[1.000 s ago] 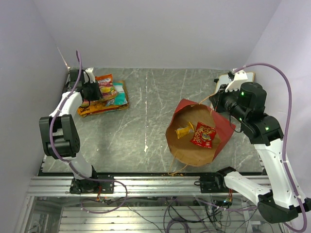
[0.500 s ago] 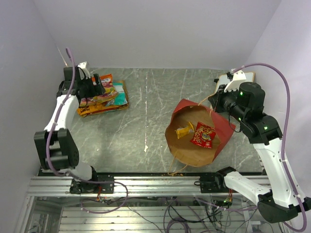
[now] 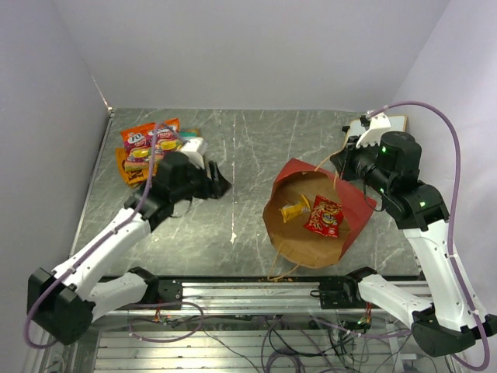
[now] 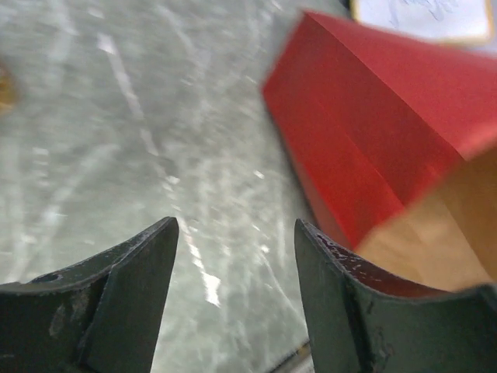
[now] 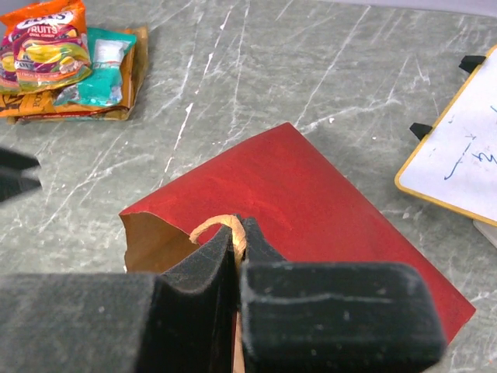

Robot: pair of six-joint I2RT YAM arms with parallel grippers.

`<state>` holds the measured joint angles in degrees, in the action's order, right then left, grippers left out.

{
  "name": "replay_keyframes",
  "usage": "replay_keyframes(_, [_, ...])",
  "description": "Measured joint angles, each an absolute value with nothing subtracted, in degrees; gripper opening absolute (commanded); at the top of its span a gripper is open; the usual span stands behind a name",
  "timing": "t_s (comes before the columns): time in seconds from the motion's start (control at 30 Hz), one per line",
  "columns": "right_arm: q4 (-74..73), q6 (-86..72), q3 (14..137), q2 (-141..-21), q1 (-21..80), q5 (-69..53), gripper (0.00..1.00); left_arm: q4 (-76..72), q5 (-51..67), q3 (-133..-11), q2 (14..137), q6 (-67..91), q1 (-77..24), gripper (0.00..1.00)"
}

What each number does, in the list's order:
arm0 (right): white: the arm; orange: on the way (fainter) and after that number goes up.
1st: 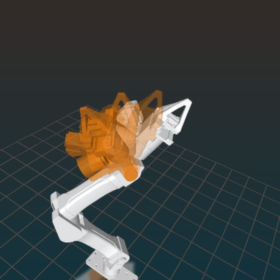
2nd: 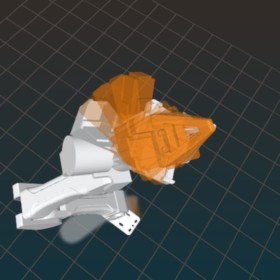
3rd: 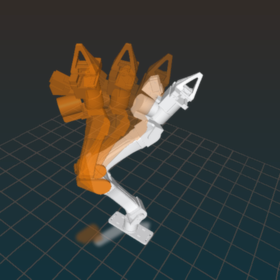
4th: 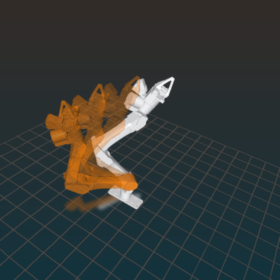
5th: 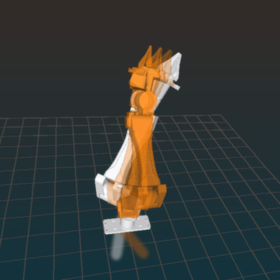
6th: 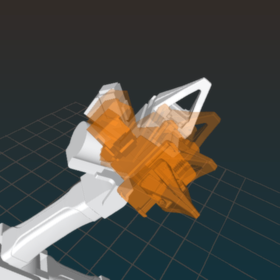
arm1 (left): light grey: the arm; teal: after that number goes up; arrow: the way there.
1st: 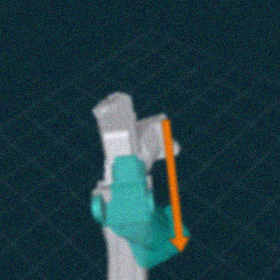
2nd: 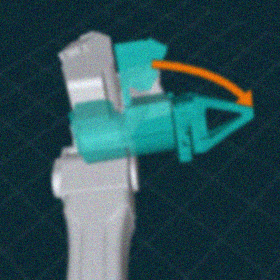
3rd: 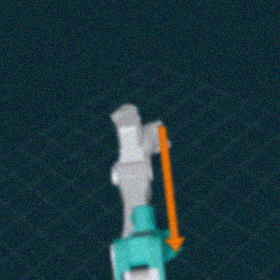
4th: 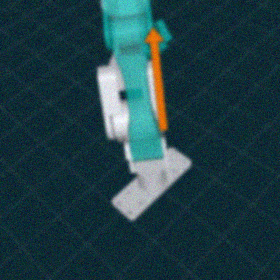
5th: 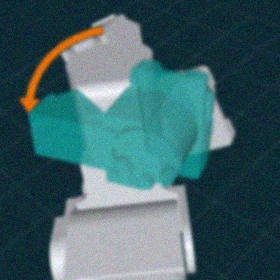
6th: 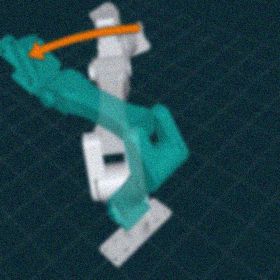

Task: Take the snacks out of the paper bag
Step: Place the snack at the center of the board, then take out the snack from the paper bag.

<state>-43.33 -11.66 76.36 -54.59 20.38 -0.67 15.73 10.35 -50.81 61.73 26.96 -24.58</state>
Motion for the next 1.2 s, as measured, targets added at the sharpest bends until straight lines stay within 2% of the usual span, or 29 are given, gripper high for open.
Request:
replay_keyframes(0.23, [-42.89, -11.66, 76.36, -54.92, 20.38, -1.17, 0.00, 10.46, -1.58, -46.76, 58.70, 31.55, -52.80, 0.62])
replay_keyframes(0.33, [-42.89, -11.68, 76.36, -54.87, 20.38, -1.50, 0.00, 8.73, -6.70, -48.47, 63.64, 30.39, -63.44, 0.59])
replay_keyframes(0.47, [-42.87, -11.99, 76.27, -54.85, 20.38, -1.98, 0.00, 4.45, -11.75, -52.77, 75.18, 26.41, -71.85, 0.50])
replay_keyframes(0.6, [-42.87, -12.03, 76.23, -54.92, 20.38, -2.37, 0.00, -0.82, -13.50, -57.82, 88.14, 22.46, -74.39, 0.40])
replay_keyframes(0.8, [-42.96, -12.01, 76.27, -55.40, 20.38, -2.59, 0.00, -8.01, -13.37, -64.75, 102.21, 18.70, -74.83, 0.36])
replay_keyframes(0.97, [-43.18, -12.01, 76.64, -55.37, 20.38, -2.55, 0.00, -11.81, -13.45, -66.57, 107.68, 18.31, -74.63, 0.48])
replay_keyframes(1.2, [-43.48, -12.01, 77.23, -55.27, 20.38, -2.24, 0.00, -14.24, -13.32, -68.62, 112.84, 19.25, -73.10, 0.56])
